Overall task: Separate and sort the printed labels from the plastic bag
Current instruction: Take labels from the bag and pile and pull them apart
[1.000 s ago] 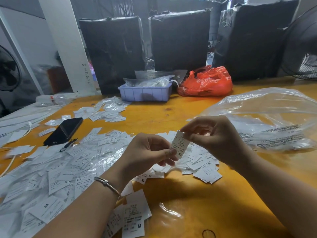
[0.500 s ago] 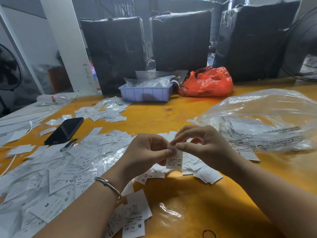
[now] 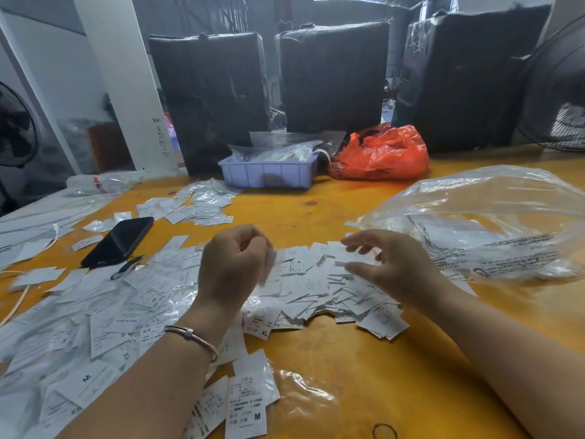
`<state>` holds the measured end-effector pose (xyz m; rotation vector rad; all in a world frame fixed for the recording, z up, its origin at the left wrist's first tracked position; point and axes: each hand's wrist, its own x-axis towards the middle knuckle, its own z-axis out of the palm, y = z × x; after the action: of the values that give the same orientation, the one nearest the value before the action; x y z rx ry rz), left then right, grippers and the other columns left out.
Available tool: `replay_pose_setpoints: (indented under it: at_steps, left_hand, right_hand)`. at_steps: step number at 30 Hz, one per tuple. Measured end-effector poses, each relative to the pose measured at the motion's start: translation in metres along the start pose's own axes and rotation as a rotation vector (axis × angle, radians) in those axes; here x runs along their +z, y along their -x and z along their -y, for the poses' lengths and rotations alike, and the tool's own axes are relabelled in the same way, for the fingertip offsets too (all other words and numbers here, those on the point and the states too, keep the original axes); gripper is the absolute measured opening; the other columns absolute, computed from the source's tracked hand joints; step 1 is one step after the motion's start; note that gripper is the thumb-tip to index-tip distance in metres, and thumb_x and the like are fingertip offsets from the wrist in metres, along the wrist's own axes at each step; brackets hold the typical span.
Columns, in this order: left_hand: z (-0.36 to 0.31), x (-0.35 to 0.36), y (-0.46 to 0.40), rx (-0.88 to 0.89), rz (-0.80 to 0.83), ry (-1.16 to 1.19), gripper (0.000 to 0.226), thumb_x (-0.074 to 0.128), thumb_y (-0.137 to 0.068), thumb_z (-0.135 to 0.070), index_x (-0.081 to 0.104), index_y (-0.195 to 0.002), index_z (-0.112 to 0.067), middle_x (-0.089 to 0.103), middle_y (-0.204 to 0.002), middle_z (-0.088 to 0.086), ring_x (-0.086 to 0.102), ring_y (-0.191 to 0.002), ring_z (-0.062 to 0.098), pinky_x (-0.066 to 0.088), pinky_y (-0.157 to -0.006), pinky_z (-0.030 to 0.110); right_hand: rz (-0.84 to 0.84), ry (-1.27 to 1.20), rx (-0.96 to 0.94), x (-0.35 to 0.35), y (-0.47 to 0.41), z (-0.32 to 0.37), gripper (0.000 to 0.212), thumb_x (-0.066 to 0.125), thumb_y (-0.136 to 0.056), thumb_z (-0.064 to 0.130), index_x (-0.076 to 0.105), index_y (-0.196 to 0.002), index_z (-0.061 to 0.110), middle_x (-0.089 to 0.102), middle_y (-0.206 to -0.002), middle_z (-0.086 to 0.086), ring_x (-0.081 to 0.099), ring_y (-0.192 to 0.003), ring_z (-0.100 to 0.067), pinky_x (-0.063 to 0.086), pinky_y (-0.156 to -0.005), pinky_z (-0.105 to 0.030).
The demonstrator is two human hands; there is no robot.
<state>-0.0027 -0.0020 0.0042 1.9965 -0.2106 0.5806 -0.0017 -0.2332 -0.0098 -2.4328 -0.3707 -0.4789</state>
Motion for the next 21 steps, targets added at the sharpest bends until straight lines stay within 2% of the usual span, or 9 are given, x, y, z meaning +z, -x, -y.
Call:
replay_pose_setpoints:
  at_steps: [2, 6, 8, 12, 14, 17, 19, 21]
  left_hand:
    - [0.002, -0.004, -0.003, -0.030, -0.031, -0.139, 0.027, 0.041, -0.071, -0.016, 0.064, -0.057, -0.014, 0.061, -0.050, -0.002, 0.059, -0.056, 0.021, 0.052, -0.056, 0.038]
    - [0.016, -0.012, -0.010, -0.117, 0.057, -0.664, 0.027, 0.044, -0.081, -0.008, 0.065, -0.066, -0.015, 0.064, -0.070, 0.002, 0.058, -0.069, 0.025, 0.049, -0.061, 0.034]
    - [0.021, -0.015, -0.012, -0.179, 0.079, -0.778, 0.024, 0.044, -0.082, -0.008, 0.061, -0.067, -0.015, 0.061, -0.074, 0.003, 0.056, -0.070, 0.024, 0.043, -0.063, 0.033]
    - [0.022, -0.014, -0.014, -0.222, 0.075, -0.940, 0.018, 0.044, -0.081, -0.011, 0.060, -0.076, -0.017, 0.053, -0.078, 0.000, 0.046, -0.078, 0.021, 0.033, -0.075, 0.036]
    - [0.023, -0.011, -0.012, -0.222, 0.110, -0.971, 0.018, 0.044, -0.081, -0.012, 0.061, -0.082, -0.019, 0.052, -0.088, 0.000, 0.041, -0.089, 0.022, 0.034, -0.082, 0.040]
    - [0.024, -0.006, -0.010, -0.197, 0.155, -0.946, 0.018, 0.048, -0.083, -0.015, 0.062, -0.091, -0.022, 0.050, -0.111, 0.003, 0.039, -0.112, 0.028, 0.033, -0.102, 0.051]
    - [0.023, -0.003, -0.008, -0.114, 0.157, -0.832, 0.015, 0.052, -0.084, -0.017, 0.063, -0.093, -0.024, 0.050, -0.123, 0.001, 0.034, -0.124, 0.027, 0.029, -0.106, 0.047]
    - [0.020, 0.001, -0.006, 0.009, 0.180, -0.670, 0.014, 0.056, -0.085, -0.018, 0.065, -0.094, -0.026, 0.050, -0.129, -0.002, 0.032, -0.127, 0.021, 0.030, -0.102, 0.038]
  right_hand:
    - [0.096, 0.054, -0.016, 0.004, 0.001, 0.001, 0.052, 0.074, -0.078, 0.038, 0.057, -0.127, 0.033, 0.060, -0.125, 0.011, 0.054, -0.114, -0.007, 0.043, -0.094, -0.027]
    - [0.245, 0.090, -0.163, 0.015, 0.001, 0.009, 0.061, 0.070, -0.079, 0.048, 0.047, -0.135, 0.040, 0.044, -0.143, 0.017, 0.035, -0.133, -0.002, 0.028, -0.110, -0.027]
    - [0.274, 0.107, -0.209, 0.020, 0.001, 0.011, 0.054, 0.068, -0.081, 0.048, 0.052, -0.131, 0.037, 0.044, -0.142, 0.019, 0.032, -0.135, 0.000, 0.026, -0.112, -0.033]
    - [0.250, 0.093, -0.245, 0.024, 0.000, 0.008, 0.039, 0.069, -0.080, 0.046, 0.068, -0.115, 0.028, 0.060, -0.127, 0.016, 0.043, -0.127, -0.001, 0.032, -0.108, -0.035]
    - [0.210, 0.053, -0.274, 0.024, -0.001, 0.007, 0.031, 0.072, -0.079, 0.043, 0.074, -0.105, 0.025, 0.067, -0.117, 0.012, 0.051, -0.119, -0.003, 0.038, -0.103, -0.033]
    - [0.178, 0.019, -0.327, 0.020, 0.000, 0.006, 0.018, 0.074, -0.079, 0.036, 0.078, -0.092, 0.023, 0.071, -0.105, 0.008, 0.057, -0.107, -0.008, 0.046, -0.090, -0.031]
    - [0.161, 0.049, -0.367, 0.018, 0.000, 0.008, 0.011, 0.075, -0.080, 0.027, 0.079, -0.086, 0.019, 0.073, -0.099, 0.006, 0.060, -0.100, -0.012, 0.049, -0.082, -0.032]
    - [0.152, 0.093, -0.411, 0.016, 0.001, 0.010, 0.006, 0.075, -0.080, 0.019, 0.077, -0.081, 0.014, 0.073, -0.095, 0.005, 0.062, -0.093, -0.014, 0.051, -0.077, -0.033]
